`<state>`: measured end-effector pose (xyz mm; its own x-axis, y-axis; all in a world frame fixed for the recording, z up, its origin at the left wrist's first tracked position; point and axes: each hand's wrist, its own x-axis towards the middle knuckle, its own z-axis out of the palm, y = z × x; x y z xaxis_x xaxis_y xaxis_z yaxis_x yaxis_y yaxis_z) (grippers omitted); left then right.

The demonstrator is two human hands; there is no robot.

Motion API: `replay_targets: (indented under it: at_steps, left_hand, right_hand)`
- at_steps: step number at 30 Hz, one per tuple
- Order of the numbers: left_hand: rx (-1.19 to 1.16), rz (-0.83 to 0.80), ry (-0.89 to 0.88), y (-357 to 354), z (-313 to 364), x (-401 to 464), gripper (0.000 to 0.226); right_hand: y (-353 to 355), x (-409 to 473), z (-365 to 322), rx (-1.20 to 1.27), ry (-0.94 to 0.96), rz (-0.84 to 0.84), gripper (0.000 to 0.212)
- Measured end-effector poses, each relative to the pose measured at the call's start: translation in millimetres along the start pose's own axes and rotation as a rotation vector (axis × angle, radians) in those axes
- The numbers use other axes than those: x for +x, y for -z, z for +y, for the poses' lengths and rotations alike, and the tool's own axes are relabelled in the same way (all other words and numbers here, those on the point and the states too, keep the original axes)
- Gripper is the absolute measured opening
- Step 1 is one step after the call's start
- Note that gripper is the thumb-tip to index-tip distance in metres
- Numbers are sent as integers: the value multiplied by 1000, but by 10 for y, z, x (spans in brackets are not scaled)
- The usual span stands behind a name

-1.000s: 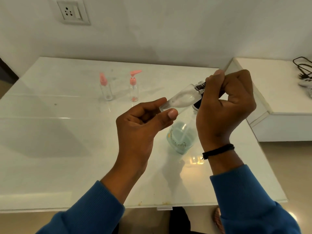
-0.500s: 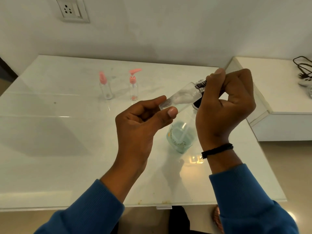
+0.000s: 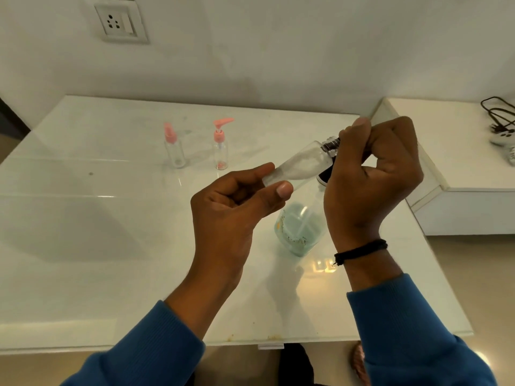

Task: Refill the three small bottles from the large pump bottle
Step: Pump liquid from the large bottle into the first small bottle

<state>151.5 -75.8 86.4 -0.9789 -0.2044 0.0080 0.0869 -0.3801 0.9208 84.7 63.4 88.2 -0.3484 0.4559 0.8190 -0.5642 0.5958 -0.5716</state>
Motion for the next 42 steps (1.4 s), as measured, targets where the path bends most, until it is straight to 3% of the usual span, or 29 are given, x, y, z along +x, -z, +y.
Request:
replay_targets:
  at_steps: [42]
  left_hand:
    - [-19,-3,7,2,-1,9,45]
  right_hand:
    - [-4,2,7,-3,-4,-3,39]
